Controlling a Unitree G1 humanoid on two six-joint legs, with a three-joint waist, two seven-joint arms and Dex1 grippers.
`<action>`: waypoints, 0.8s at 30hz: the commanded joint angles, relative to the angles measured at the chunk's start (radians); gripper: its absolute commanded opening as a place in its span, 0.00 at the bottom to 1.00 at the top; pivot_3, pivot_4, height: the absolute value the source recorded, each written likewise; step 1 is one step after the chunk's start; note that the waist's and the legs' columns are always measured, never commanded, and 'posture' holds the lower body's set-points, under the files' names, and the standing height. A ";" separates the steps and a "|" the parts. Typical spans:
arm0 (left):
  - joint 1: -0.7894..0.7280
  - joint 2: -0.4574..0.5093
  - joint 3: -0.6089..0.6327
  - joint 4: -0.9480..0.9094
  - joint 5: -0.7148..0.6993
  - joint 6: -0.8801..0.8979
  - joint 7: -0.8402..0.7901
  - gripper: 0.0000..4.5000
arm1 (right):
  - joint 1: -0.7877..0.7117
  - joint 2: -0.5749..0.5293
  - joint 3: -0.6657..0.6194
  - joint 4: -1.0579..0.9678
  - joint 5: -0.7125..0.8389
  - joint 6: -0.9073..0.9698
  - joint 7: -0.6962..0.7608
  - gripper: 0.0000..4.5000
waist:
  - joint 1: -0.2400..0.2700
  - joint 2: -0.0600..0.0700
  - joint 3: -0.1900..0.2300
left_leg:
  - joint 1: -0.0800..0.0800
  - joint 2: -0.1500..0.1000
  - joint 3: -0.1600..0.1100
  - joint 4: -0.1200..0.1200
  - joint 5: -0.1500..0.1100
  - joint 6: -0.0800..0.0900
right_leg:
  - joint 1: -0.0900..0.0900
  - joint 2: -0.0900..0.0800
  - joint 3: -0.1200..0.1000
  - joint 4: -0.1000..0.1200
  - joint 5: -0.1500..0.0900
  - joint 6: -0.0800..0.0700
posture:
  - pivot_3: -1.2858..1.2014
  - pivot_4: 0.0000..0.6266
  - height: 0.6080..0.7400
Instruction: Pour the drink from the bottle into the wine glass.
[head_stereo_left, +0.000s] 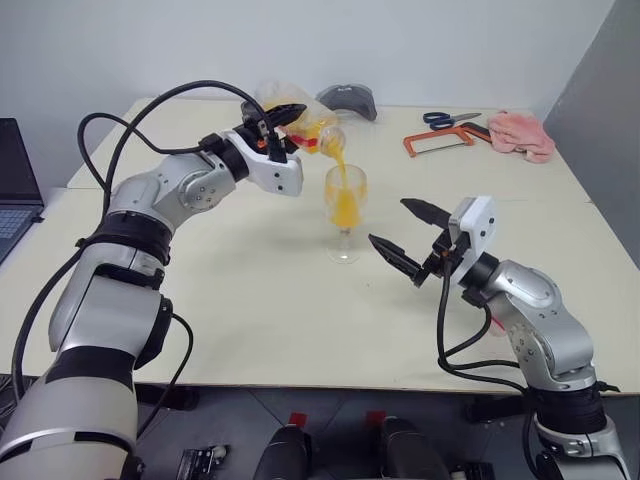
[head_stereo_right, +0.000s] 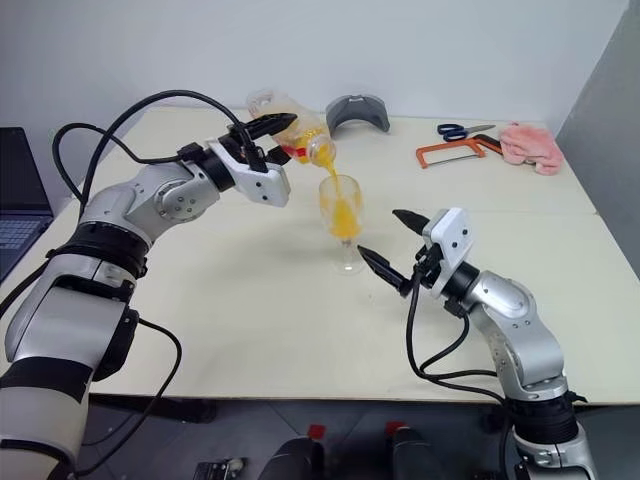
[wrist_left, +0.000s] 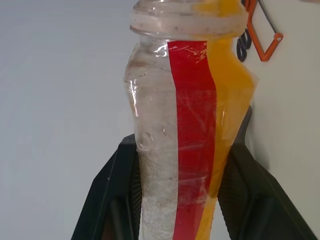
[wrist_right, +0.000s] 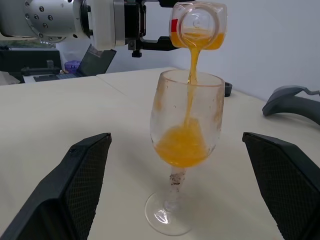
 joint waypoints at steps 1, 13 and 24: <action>-0.053 0.018 0.004 -0.005 0.001 -0.006 0.030 0.37 | -0.002 -0.006 -0.002 -0.018 0.001 -0.021 0.003 1.00 | 0.000 0.000 0.000 | 0.000 0.000 0.000 0.000 0.000 0.000 | 0.000 0.000 0.000 0.000 0.000 0.000 | 0.52 0.24 1.00; -0.059 0.024 -0.006 0.010 0.021 -0.008 0.051 0.37 | 0.005 -0.008 0.011 -0.022 -0.002 -0.020 0.003 1.00 | 0.000 0.000 0.000 | 0.000 0.000 0.000 0.000 0.000 0.000 | 0.000 0.000 0.000 0.000 0.000 0.000 | 0.52 0.24 1.00; -0.088 0.018 -0.025 0.039 0.031 -0.005 0.071 0.37 | 0.006 -0.008 0.016 -0.023 -0.007 -0.019 0.000 1.00 | 0.000 0.000 0.000 | 0.000 0.000 0.000 0.000 0.000 0.000 | 0.000 0.000 0.000 0.000 0.000 0.000 | 0.52 0.24 1.00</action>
